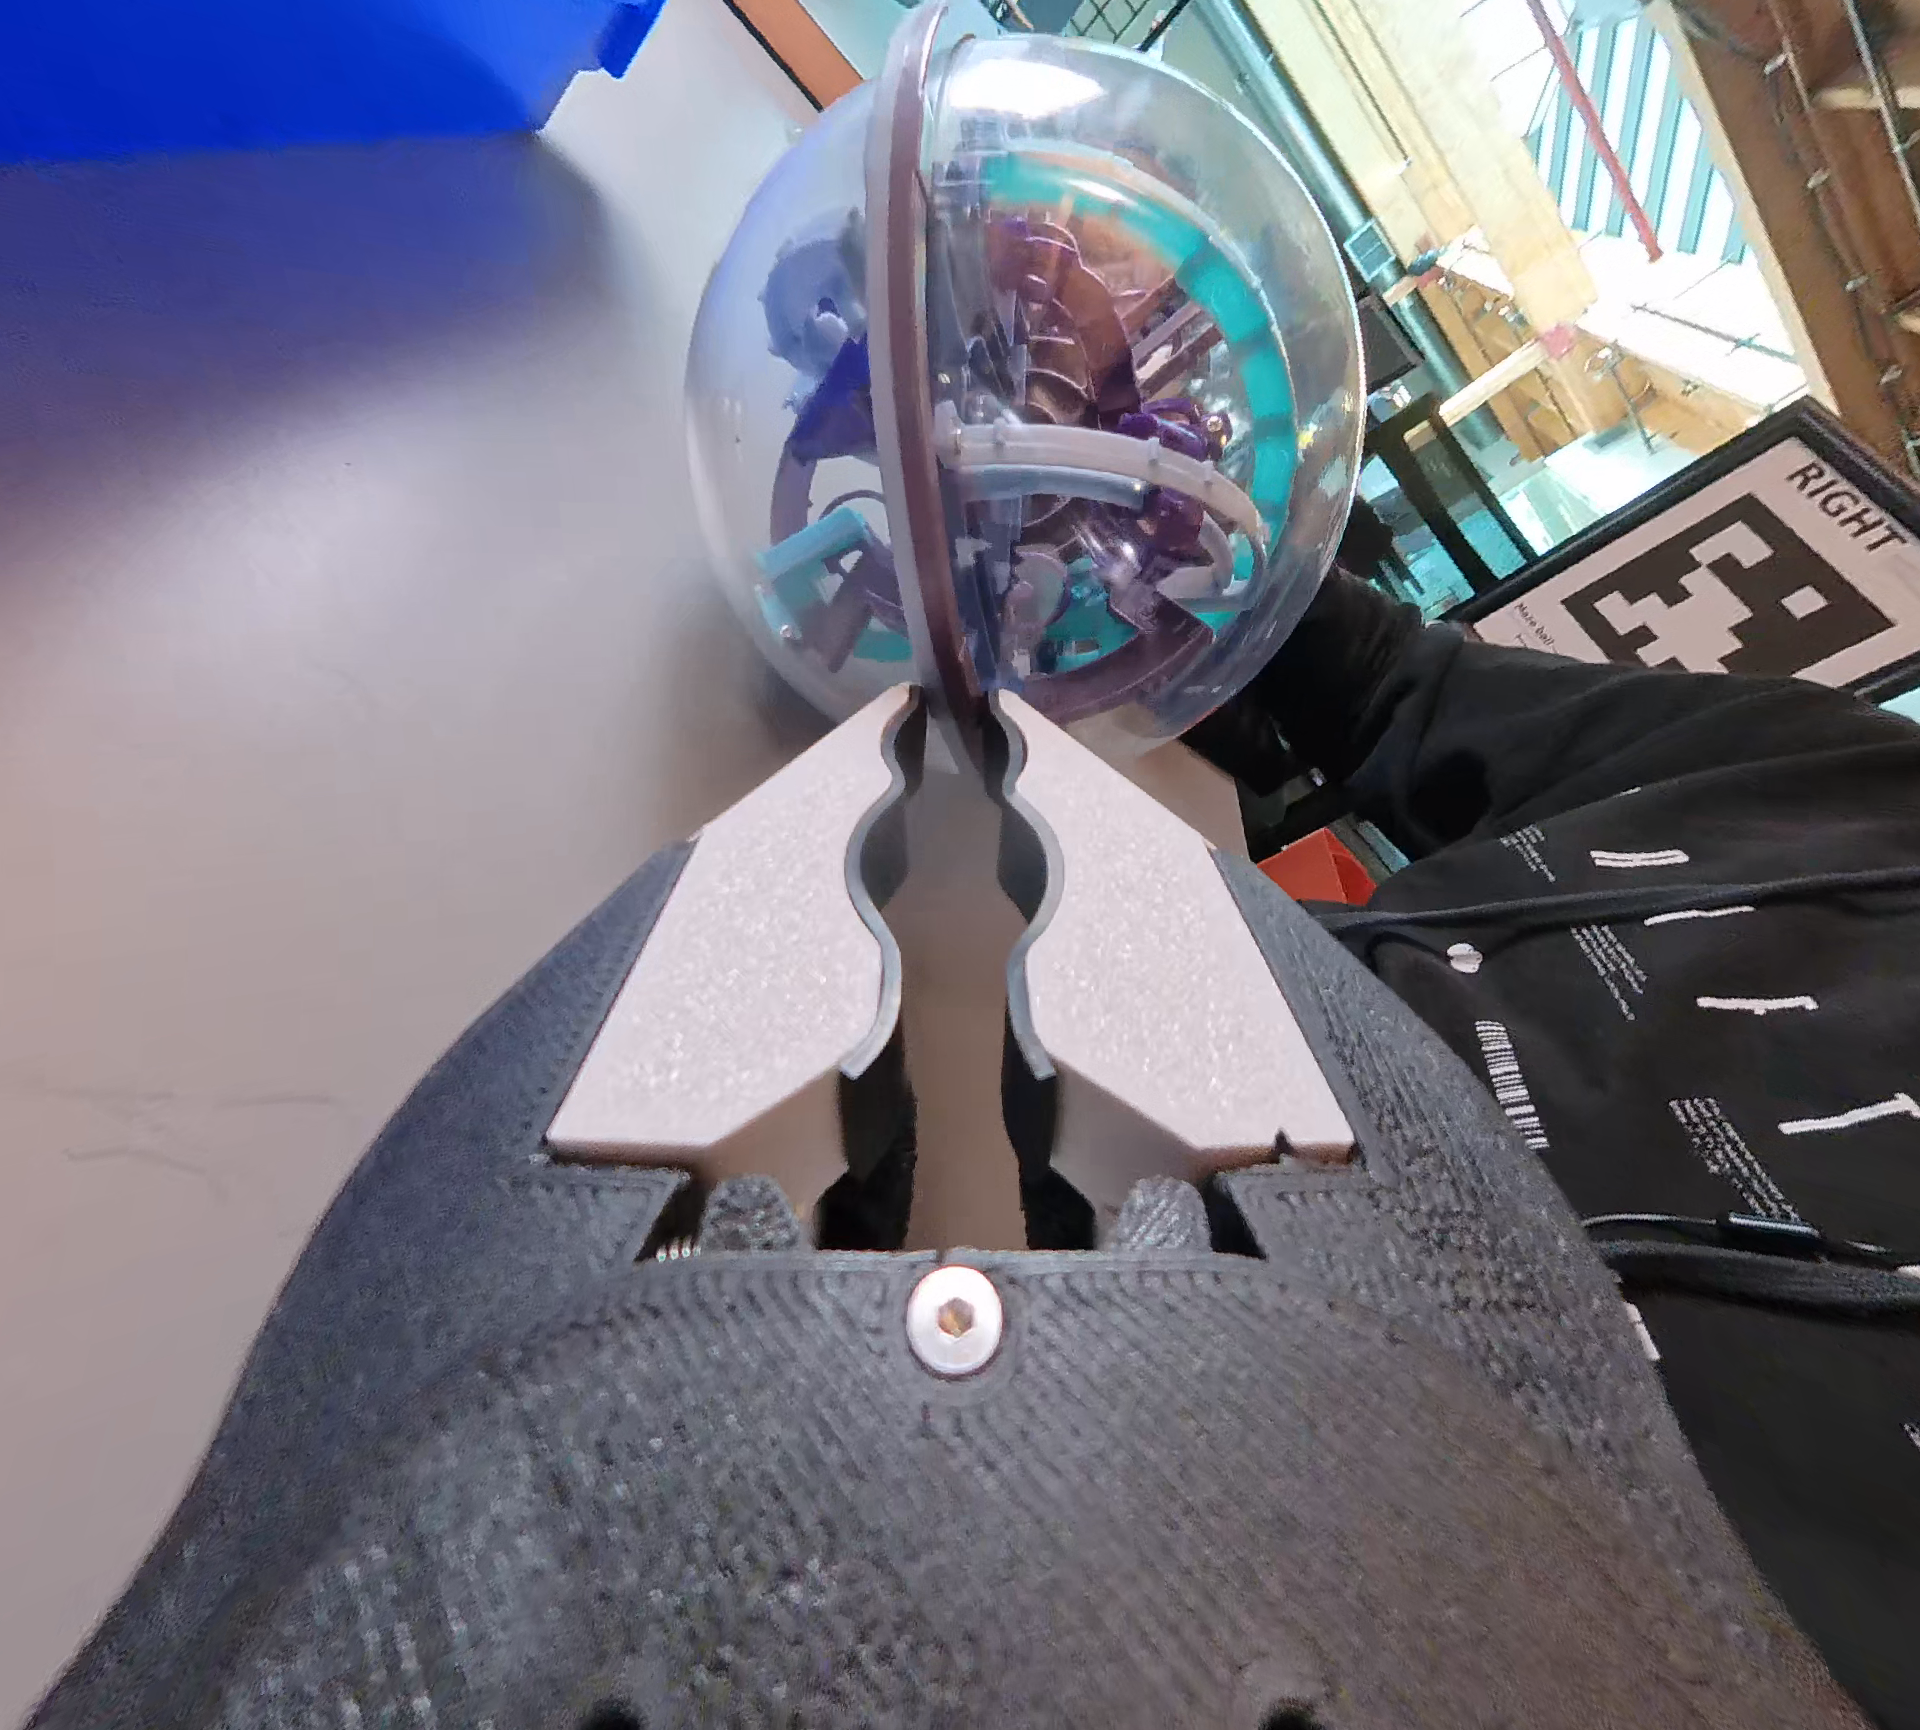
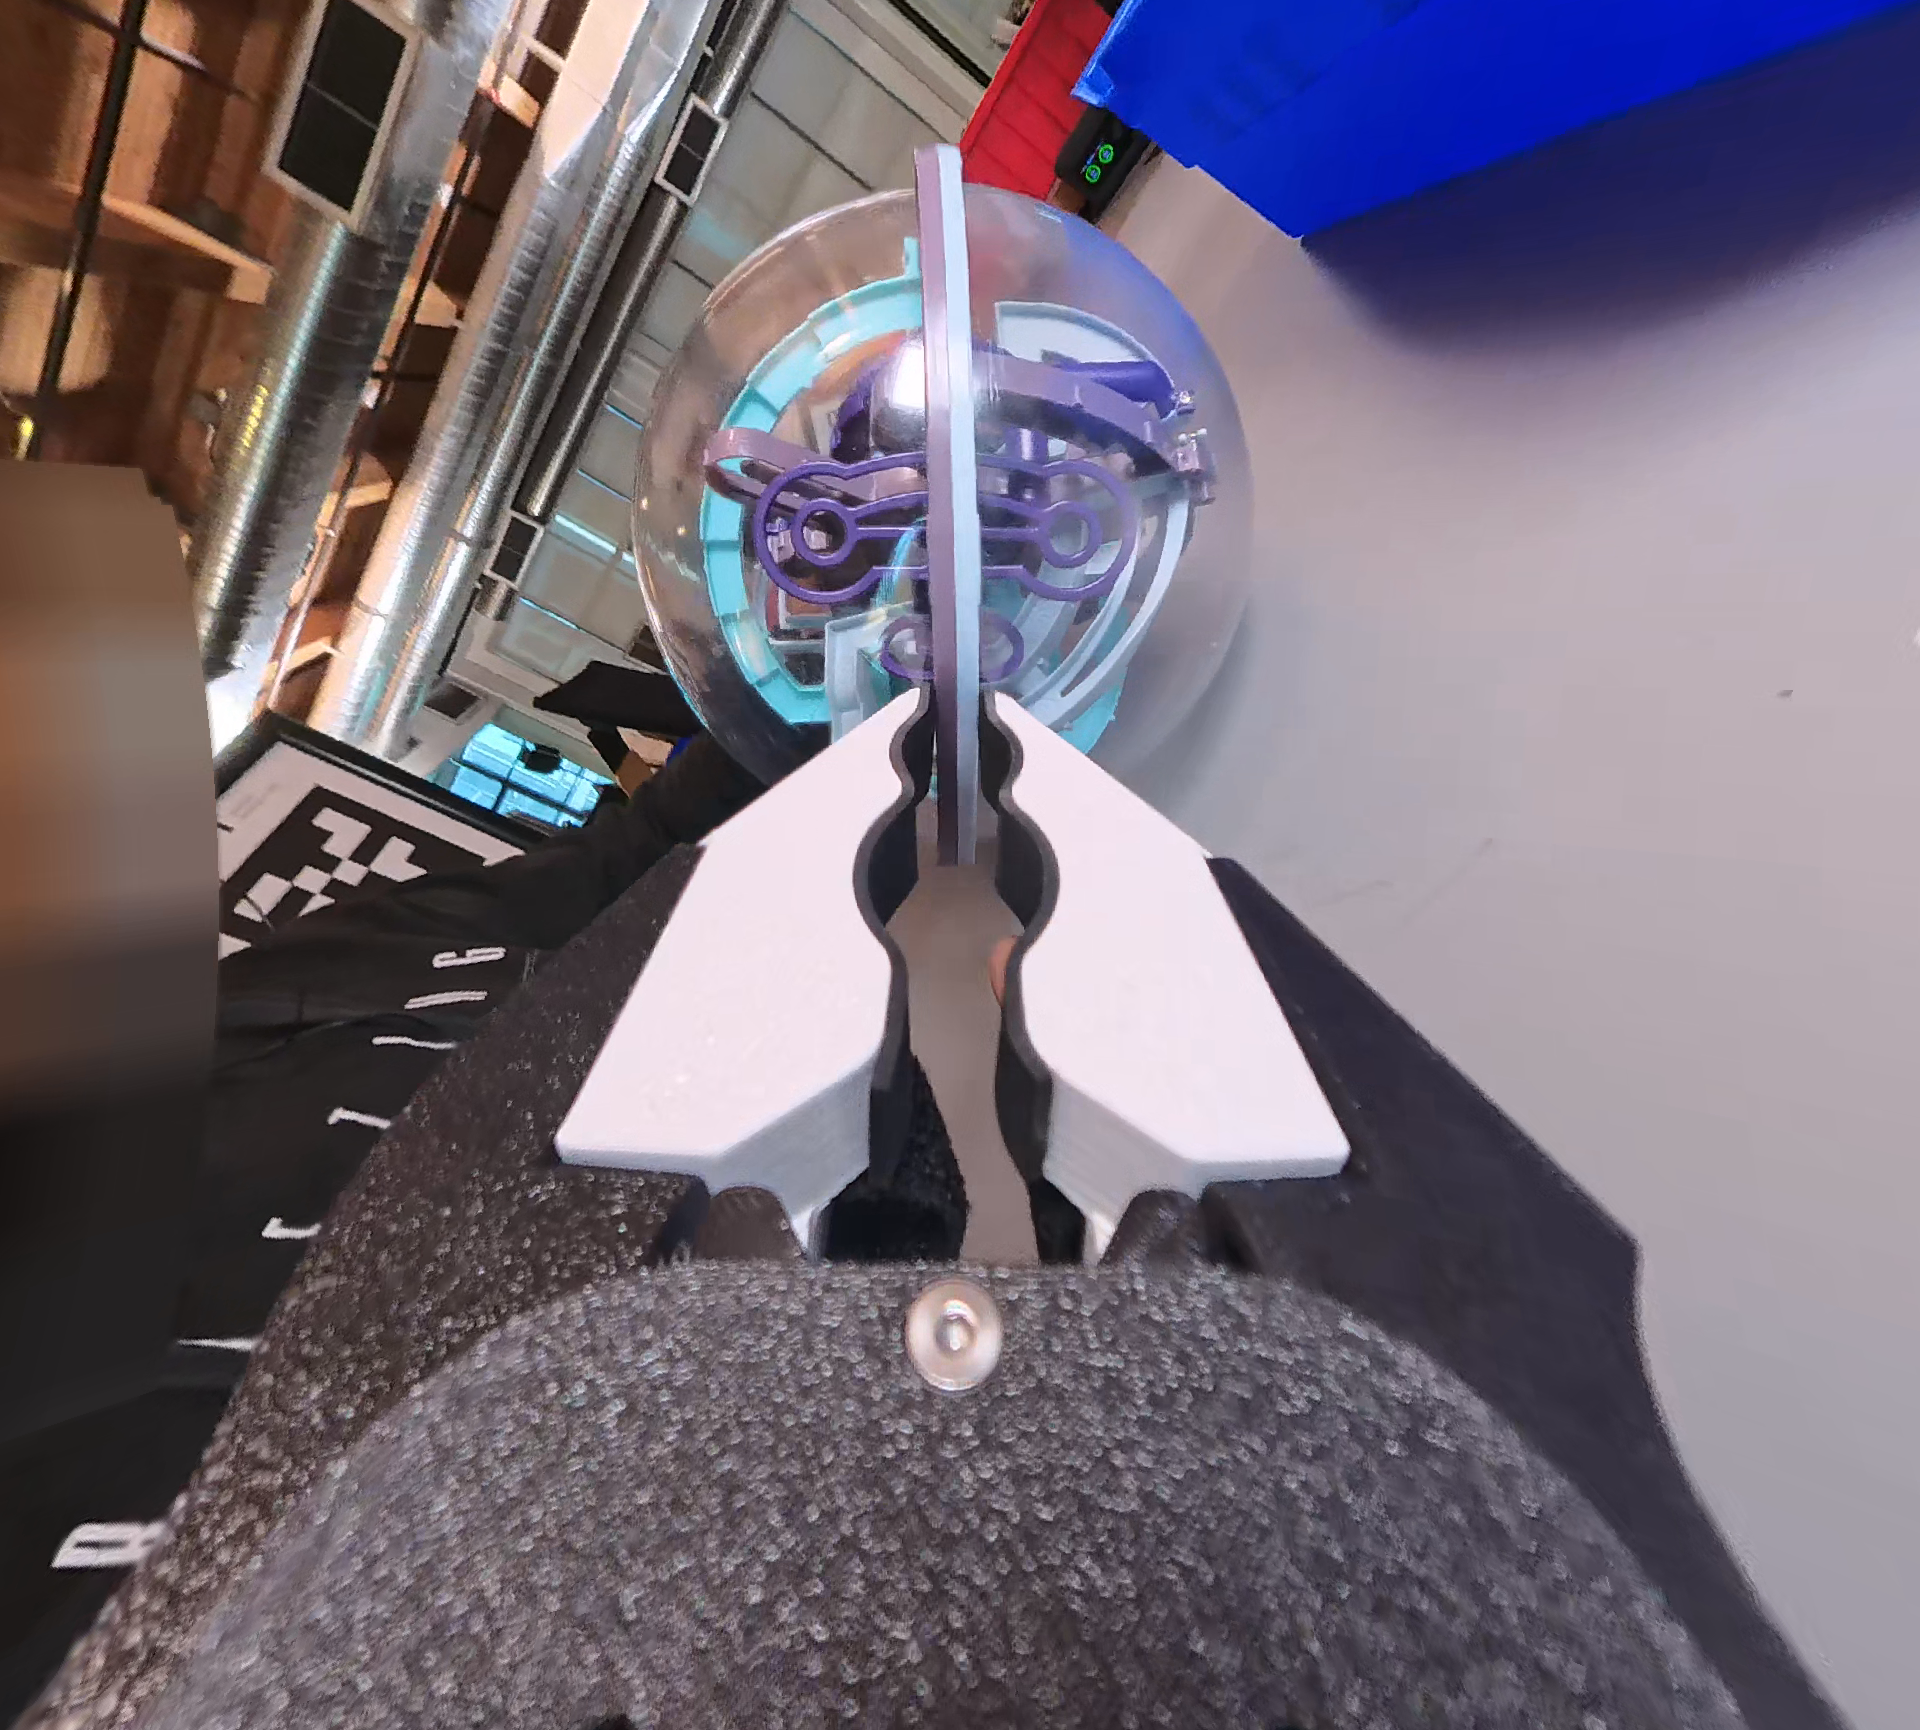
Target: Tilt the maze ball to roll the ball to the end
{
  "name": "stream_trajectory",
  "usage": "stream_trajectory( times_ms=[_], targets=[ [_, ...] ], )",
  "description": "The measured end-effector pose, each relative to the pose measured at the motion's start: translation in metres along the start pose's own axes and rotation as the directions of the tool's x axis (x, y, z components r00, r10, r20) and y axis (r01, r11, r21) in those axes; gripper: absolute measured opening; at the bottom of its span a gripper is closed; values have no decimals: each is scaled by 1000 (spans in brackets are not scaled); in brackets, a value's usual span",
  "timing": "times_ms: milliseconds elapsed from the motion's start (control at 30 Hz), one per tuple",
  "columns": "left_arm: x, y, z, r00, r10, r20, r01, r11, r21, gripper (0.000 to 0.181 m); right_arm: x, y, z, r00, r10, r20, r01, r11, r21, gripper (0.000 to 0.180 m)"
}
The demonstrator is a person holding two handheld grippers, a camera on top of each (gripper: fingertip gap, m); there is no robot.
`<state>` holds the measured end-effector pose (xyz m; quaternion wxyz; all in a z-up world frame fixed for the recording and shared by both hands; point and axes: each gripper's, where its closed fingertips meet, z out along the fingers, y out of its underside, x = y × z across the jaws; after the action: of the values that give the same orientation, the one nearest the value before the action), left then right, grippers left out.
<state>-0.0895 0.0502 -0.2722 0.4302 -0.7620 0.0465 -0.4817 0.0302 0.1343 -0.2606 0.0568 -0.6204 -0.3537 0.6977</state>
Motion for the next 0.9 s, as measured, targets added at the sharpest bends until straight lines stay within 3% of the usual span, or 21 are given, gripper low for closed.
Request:
stream_trajectory(
  times_ms=[233,333,567,733,800,900],
  targets=[
    [-2,-3,-4,994,-104,-21,104,994,14,8,-2,5,3,999,32,8,-32,999,1,6],
    [-2,-3,-7,993,-117,-18,117,993,-9,7,-4,7,4,1000,-6,25,7,1000,-27,16],
    [-4,-8,-18,982,-182,-56,179,982,-56,7,6,-16,2,956,-282,-86,274,958,-89,23],
    [-13,-18,-19,967,-239,-95,230,969,-90,7,1,-31,20,979,-204,6,203,971,-129,23],
    [-17,-21,-20,964,-248,-91,240,966,-93,7,8,-34,24,984,-179,-9,177,977,-122,8],
    [-24,-29,-22,962,-259,-86,257,966,-39,7,8,-30,25,996,-92,18,93,991,-95,7]
  ],
)
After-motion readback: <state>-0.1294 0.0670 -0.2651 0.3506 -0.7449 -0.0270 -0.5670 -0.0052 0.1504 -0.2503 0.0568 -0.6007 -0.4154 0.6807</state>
